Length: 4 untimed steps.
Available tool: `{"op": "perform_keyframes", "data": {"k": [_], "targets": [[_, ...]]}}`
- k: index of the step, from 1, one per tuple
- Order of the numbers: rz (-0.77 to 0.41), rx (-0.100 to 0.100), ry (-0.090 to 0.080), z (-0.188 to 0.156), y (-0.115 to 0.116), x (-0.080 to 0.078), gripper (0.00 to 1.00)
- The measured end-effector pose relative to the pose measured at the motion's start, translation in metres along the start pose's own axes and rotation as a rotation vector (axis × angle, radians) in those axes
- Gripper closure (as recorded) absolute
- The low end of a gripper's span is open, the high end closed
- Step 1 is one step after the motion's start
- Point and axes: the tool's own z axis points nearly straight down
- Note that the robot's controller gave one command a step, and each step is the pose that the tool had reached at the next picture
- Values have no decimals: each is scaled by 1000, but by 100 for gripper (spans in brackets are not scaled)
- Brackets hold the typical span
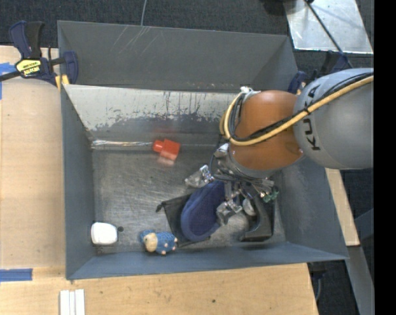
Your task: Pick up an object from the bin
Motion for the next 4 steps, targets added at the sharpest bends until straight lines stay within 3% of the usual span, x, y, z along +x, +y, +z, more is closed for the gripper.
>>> {"op": "perform_keyframes", "data": {"k": [1,4], "targets": [[1,4,-11,-3,-1,-3,100],[10,4,-6,-89,-3,-7,100]]}}
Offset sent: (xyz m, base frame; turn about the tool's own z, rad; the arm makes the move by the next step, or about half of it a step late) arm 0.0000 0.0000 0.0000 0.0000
